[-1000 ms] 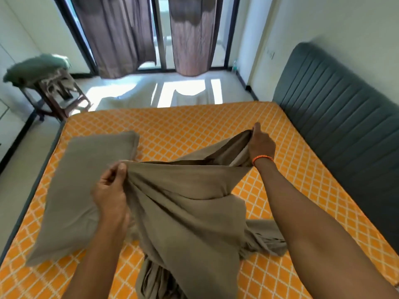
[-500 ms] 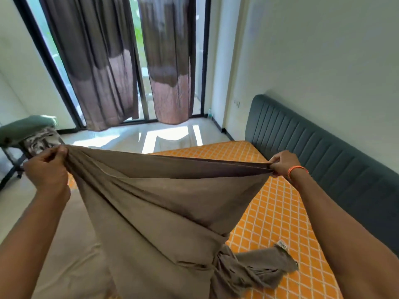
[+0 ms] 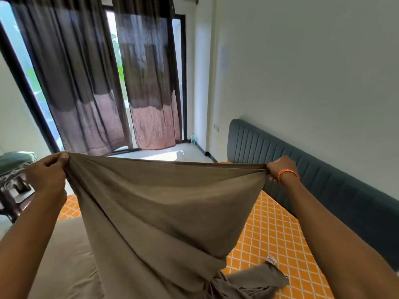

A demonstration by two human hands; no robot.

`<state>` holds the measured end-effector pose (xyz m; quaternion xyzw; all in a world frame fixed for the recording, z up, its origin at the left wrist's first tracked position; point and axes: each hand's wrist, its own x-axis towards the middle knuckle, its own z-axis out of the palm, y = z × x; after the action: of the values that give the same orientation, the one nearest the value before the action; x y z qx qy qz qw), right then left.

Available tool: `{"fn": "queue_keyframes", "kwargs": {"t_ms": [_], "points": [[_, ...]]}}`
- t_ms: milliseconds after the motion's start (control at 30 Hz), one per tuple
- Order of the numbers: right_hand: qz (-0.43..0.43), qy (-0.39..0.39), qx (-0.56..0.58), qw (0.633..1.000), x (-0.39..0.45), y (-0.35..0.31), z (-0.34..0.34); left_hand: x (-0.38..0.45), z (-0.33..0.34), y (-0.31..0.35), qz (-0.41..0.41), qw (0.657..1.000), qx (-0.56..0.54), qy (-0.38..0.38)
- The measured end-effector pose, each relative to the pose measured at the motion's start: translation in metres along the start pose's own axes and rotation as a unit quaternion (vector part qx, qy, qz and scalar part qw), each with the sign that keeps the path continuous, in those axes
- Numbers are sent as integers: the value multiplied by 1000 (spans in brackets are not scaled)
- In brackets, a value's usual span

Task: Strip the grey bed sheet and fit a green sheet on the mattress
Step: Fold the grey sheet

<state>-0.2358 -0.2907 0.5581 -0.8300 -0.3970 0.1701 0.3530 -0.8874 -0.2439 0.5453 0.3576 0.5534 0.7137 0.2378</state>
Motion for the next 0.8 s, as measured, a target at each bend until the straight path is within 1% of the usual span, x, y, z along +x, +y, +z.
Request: {"fn": "queue_keyframes", "kwargs": {"t_ms": [67, 133, 200, 267, 333, 400, 433, 500, 567, 600, 633, 667, 733, 800], "points": [[11, -40, 36, 998, -2, -12, -16, 14, -8, 6, 2, 1000, 8, -22], [4, -49, 65, 997, -2, -29, -35, 29, -10, 19, 4, 999, 16, -39], [-25, -1, 76, 997, -1, -52, -55, 22, -3, 56, 1, 999, 6, -47], [-47, 32, 76, 996, 0, -74, -74, 21, 5, 85, 10, 1000, 26, -15], [-59, 17, 97, 993, 4, -96, -90, 29, 8, 104, 11, 999, 46, 14], [-71, 7, 115, 991, 6, -117, -107, 49, 5, 114, 33, 999, 35, 11], [-83, 22, 115, 990, 6, -127, -116, 60, 1, 117, 50, 998, 42, 6], [-133, 77, 89, 984, 5, -141, -131, 69, -2, 135, 63, 997, 40, 2], [-195, 92, 85, 973, 0, -149, -138, 71, 7, 156, 98, 995, 21, 6], [-218, 85, 89, 968, -5, -151, -140, 81, 11, 154, 101, 994, 30, 25], [-240, 75, 97, 963, -12, -151, -142, 106, 10, 146, 80, 996, 21, 25], [-261, 56, 112, 957, -20, -150, -145, 137, 7, 138, 54, 998, -14, 7], [-305, -16, 171, 937, -32, -145, -150, 169, 3, 130, 35, 998, -46, 3], [-344, -112, 219, 906, -42, -136, -154, 158, -17, 135, 52, 998, -30, 2]]}}
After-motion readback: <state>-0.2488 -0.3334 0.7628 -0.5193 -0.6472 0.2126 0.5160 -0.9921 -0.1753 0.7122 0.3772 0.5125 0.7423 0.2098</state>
